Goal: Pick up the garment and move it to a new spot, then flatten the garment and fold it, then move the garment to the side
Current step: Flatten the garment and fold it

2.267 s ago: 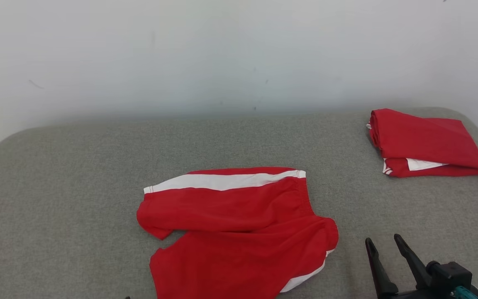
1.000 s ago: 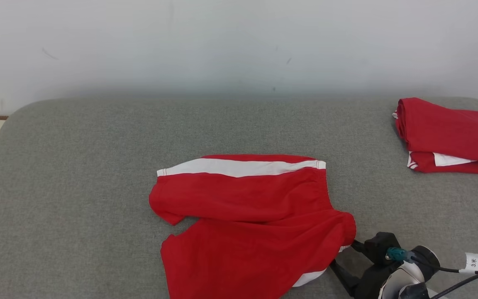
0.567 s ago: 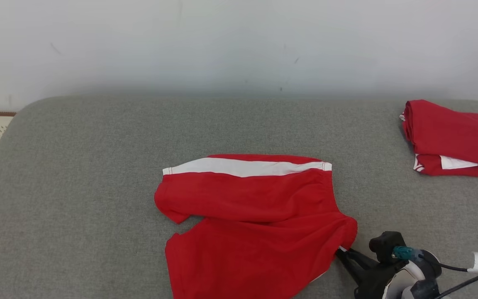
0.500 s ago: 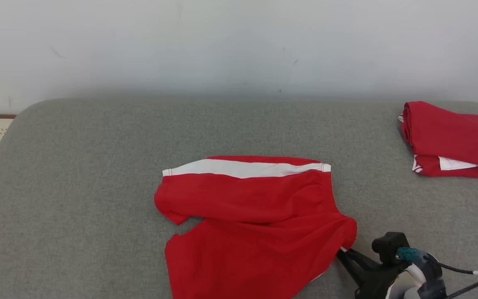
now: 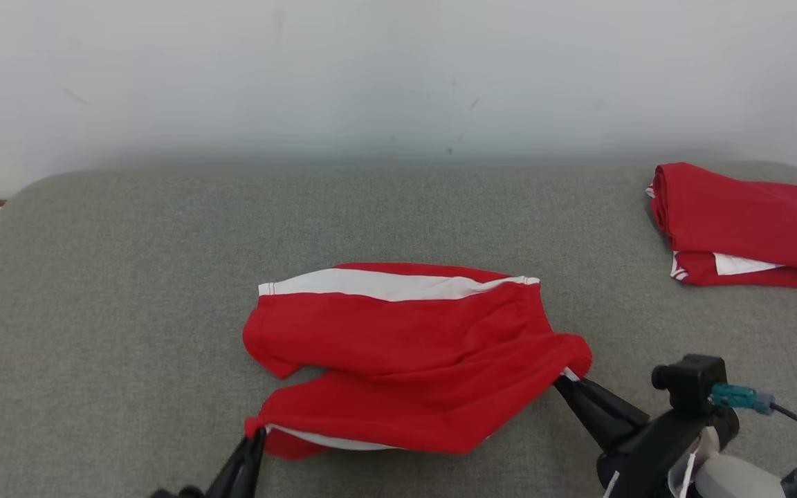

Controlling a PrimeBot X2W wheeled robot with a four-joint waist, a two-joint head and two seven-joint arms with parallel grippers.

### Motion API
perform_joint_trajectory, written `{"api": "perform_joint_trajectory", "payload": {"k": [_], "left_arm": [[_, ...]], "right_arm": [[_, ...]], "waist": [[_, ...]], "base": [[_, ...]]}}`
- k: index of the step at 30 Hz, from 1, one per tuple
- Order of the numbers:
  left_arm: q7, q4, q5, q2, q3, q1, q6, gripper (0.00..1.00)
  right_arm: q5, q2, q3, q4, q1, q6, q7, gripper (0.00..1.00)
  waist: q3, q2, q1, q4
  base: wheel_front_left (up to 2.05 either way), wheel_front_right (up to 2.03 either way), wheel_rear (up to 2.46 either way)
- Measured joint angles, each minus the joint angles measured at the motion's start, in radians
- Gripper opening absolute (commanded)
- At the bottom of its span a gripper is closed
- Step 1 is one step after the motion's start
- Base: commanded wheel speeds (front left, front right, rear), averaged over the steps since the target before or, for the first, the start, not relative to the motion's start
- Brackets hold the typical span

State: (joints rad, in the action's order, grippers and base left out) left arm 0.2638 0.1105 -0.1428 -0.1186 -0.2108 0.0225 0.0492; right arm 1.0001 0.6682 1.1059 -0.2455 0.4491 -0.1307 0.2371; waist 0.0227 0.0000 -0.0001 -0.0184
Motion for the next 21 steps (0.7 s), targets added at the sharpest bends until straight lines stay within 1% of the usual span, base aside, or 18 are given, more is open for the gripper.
{"api": "perform_joint_trajectory", "payload": {"k": [1,4,9,13,16,18,21], "left_arm": [[0.000,-0.001,0.007,-0.012,0.000,0.028,0.006,0.00],[-0.010,0.006,0.023,-0.056,-0.006,0.142,0.030,0.00],[-0.072,0.022,0.038,-0.137,-0.015,0.412,0.063,0.00],[-0.130,0.059,0.038,-0.197,-0.036,0.653,0.074,0.00],[-0.163,0.123,0.015,-0.231,-0.065,0.834,0.079,0.00],[-0.177,0.173,-0.002,-0.257,-0.104,0.953,0.080,0.00],[-0.192,0.254,-0.064,-0.264,-0.134,1.130,0.081,0.00]], "right_arm": [[0.019,0.000,-0.001,0.028,0.012,0.000,-0.011,0.00],[0.011,0.019,0.000,0.074,0.085,0.000,-0.048,0.00],[0.019,0.016,-0.018,0.097,0.260,0.000,-0.089,0.00],[0.045,-0.010,-0.023,0.046,0.448,0.000,-0.140,0.00],[0.148,-0.053,-0.038,-0.003,0.579,0.000,-0.183,0.00],[0.211,-0.069,-0.056,-0.056,0.676,0.000,-0.217,0.00],[0.289,-0.083,-0.092,-0.130,0.823,0.000,-0.259,0.00]], "waist": [[0.005,0.0000,0.0000,-0.004],[0.026,0.0000,0.0000,-0.013],[0.082,0.0001,0.0001,-0.027],[0.145,0.0001,0.0003,-0.040],[0.197,0.0001,0.0003,-0.050],[0.232,0.0002,0.0004,-0.056],[0.285,0.0003,0.0005,-0.064]], "base": [[0.00,0.00,0.00],[0.00,0.00,0.00],[0.00,0.00,0.00],[0.00,0.00,0.00],[0.00,0.00,0.00],[0.00,0.00,0.00],[0.00,0.00,0.00]]}}
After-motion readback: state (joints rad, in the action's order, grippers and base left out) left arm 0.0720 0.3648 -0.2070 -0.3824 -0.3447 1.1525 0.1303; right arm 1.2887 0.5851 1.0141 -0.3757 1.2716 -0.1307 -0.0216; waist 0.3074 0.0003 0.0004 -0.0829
